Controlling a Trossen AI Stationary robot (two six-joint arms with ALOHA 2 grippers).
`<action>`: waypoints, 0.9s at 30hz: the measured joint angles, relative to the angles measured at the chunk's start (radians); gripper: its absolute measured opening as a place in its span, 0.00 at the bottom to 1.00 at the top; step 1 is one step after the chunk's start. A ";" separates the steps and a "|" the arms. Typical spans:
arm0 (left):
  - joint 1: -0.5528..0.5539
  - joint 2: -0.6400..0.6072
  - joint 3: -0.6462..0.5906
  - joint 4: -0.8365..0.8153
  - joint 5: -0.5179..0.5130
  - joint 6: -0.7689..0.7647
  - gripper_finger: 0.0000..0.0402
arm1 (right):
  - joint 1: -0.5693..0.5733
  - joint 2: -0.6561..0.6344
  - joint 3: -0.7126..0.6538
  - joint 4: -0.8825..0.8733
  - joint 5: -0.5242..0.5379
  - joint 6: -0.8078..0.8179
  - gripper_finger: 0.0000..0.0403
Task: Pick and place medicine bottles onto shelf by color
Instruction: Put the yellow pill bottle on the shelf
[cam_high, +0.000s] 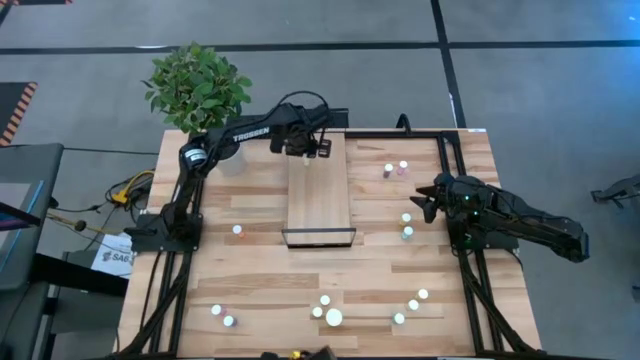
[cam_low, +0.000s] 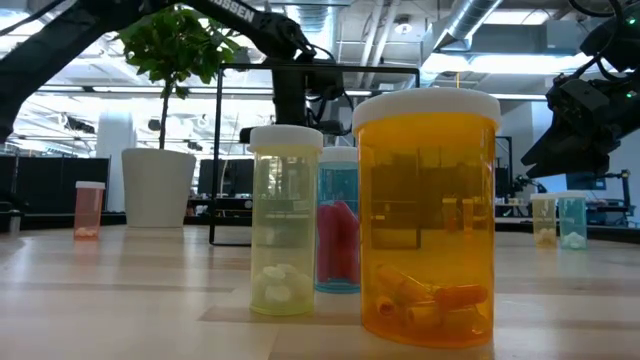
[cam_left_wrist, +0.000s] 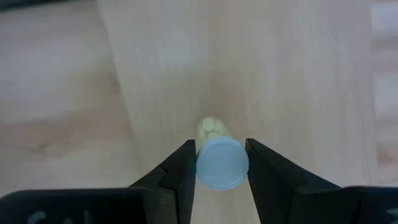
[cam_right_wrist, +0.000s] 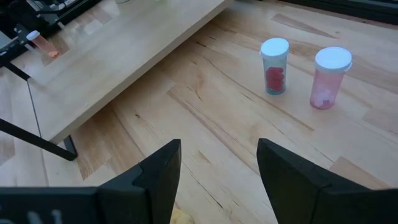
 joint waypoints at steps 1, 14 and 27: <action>0.011 0.000 0.000 0.001 0.000 0.000 0.27 | 0.000 0.000 0.000 0.000 0.000 0.000 0.58; 0.089 0.000 0.000 0.027 0.016 0.034 0.27 | 0.000 0.000 0.000 0.000 0.000 0.000 0.58; 0.087 0.000 0.000 0.037 0.000 0.031 0.41 | 0.000 0.000 0.000 0.000 0.000 0.000 0.58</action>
